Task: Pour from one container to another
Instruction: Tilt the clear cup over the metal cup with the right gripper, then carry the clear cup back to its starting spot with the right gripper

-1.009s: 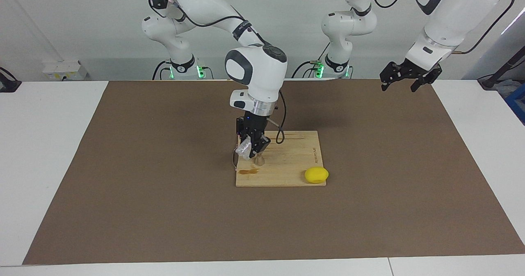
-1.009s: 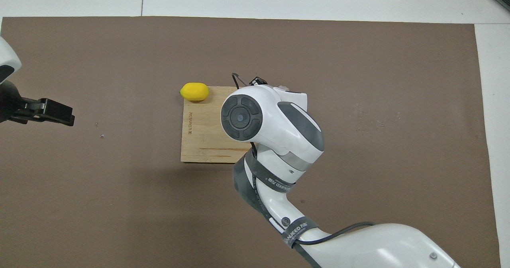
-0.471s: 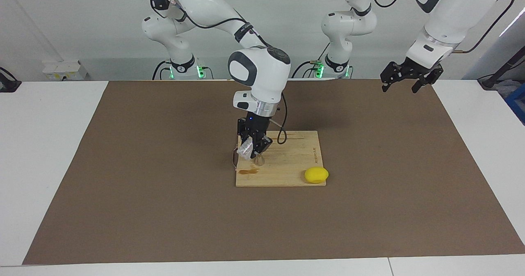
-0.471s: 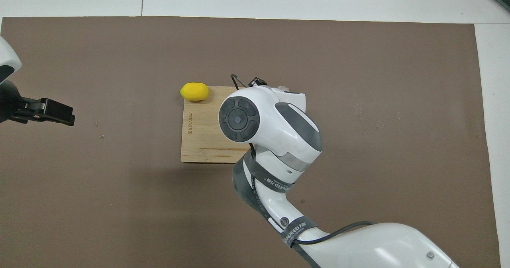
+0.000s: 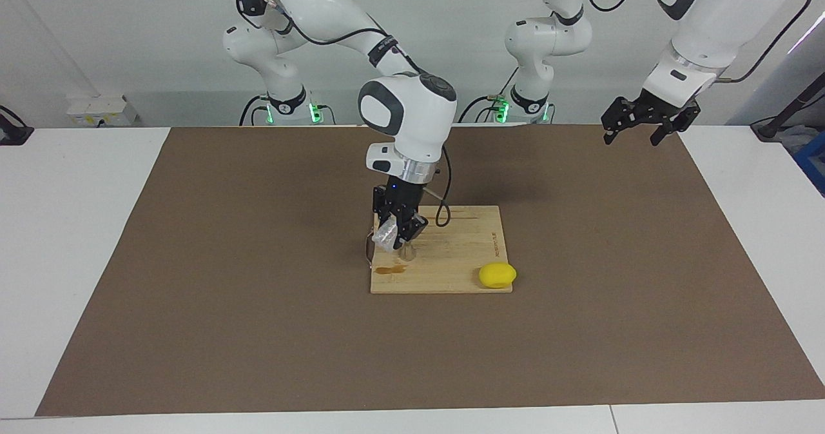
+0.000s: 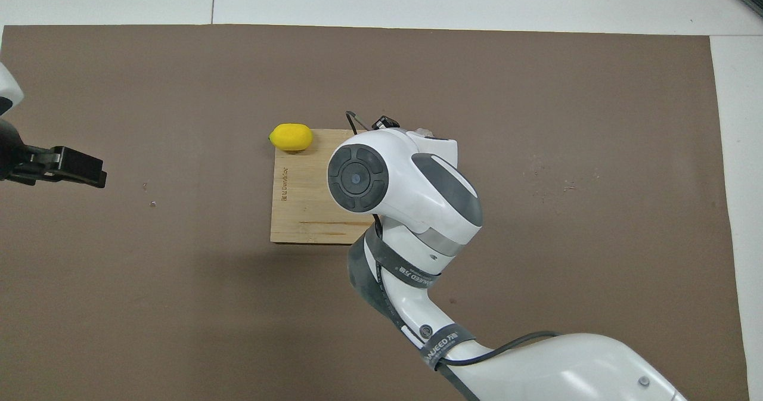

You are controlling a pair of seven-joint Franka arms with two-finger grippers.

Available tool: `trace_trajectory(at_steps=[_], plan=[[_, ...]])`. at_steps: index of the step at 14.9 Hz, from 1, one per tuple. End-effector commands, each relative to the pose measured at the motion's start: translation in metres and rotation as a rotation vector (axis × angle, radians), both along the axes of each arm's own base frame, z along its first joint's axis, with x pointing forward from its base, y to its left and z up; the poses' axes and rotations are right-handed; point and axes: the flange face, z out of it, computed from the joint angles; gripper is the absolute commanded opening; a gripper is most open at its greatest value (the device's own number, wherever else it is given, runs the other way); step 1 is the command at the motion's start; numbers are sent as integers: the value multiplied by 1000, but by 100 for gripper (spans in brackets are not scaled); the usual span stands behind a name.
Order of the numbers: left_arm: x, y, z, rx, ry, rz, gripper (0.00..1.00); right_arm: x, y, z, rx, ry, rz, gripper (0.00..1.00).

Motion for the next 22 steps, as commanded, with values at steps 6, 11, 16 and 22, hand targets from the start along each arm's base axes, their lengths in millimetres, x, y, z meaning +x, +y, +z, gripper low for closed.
trace_trajectory(at_steps=[6,11,16,22], plan=[[-7,3,3,12,-10,2,100,0,1,3,13,22,-38,0],[-7,3,3,12,-10,2,100,7,-3,22,123,53,-96,0],[-7,3,3,11,-11,2,100,21,-28,34,191,73,-164,0],[-7,3,3,11,-11,2,100,43,-81,41,390,185,-304,0]])
